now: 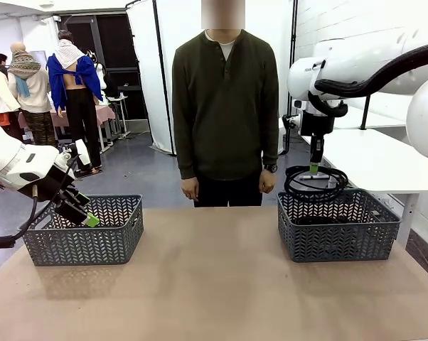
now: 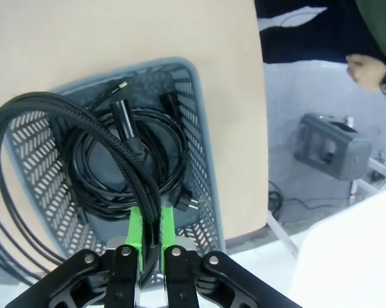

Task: Organize the cables according to human instructions.
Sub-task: Pick up a bundle of cables and place it in the basket indicated by the human.

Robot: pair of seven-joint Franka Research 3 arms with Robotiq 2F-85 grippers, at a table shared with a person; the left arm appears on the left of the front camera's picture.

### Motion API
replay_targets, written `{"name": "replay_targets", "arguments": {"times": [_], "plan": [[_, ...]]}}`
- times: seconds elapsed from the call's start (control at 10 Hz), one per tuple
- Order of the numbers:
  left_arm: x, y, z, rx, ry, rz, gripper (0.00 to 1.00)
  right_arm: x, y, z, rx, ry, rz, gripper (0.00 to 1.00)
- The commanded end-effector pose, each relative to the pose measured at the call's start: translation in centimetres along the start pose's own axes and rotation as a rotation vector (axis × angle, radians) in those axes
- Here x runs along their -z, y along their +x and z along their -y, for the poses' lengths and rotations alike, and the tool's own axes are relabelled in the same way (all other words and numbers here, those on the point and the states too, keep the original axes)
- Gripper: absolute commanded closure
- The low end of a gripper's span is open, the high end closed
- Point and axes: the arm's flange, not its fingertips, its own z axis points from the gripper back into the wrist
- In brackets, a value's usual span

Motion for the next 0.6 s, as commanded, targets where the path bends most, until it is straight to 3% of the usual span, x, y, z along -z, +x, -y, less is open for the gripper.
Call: {"name": "replay_targets", "arguments": {"times": [0.0, 0.5], "plan": [[0.1, -0.4, 0.1, -0.008, -0.008, 0.007, 0.0, 1.3, -1.4, -0.4, -0.082, -0.005, 0.013, 1.0], [0.1, -0.4, 0.1, -0.008, -0.008, 0.007, 0.0, 3.8, -2.8, 3.1, -0.144, -0.002, -0.007, 1.0]]}}
